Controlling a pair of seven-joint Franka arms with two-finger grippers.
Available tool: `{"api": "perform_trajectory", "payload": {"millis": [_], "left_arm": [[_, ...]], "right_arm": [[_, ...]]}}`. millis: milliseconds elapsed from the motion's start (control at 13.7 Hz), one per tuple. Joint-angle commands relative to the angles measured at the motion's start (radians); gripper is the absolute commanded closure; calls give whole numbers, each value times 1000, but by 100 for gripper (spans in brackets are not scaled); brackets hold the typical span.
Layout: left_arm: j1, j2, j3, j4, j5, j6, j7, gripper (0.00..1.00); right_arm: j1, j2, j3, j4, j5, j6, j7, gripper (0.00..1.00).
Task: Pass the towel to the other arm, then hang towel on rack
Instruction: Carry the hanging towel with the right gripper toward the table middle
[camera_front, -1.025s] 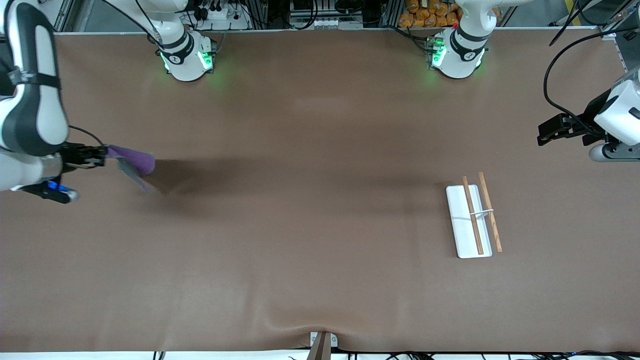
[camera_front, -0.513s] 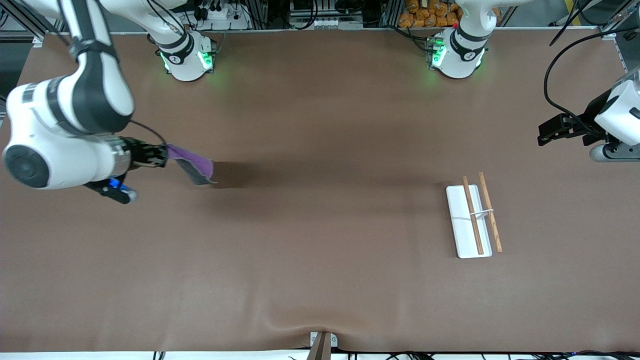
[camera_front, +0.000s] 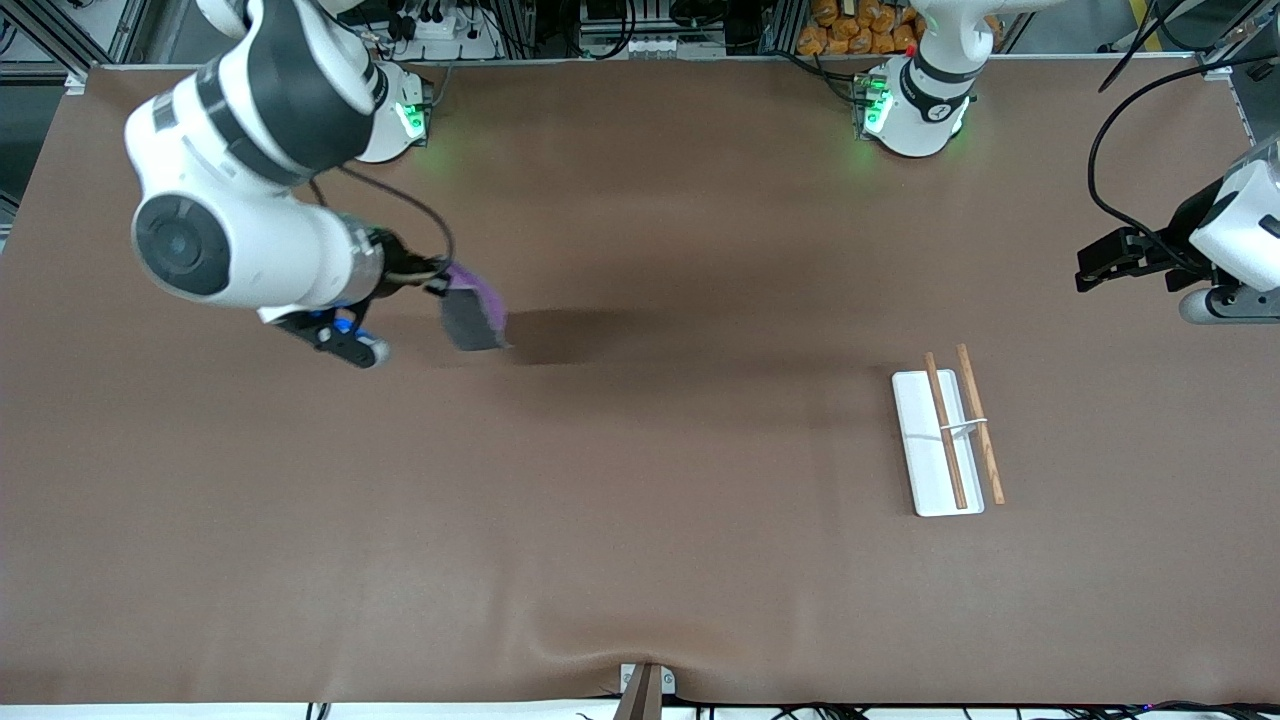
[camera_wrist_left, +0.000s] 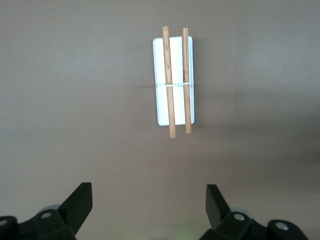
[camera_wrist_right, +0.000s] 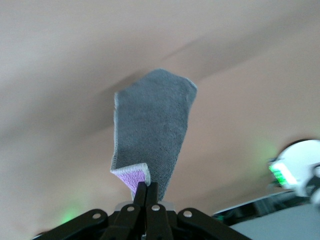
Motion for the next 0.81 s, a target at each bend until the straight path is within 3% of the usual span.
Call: {"api": "perform_trajectory", "payload": {"millis": [0,220,732], "left_arm": [[5,0,-3,1,-8,10,8,0],[5,0,-3,3,-10,10,8,0],[5,0,-3,3,-8,12,8,0]], "right_arm": [[55,3,-10,45,93,66,62,100],[129,5,-10,76,101,146,100,100],[265,9,-12,90,218,376,272,100]]}}
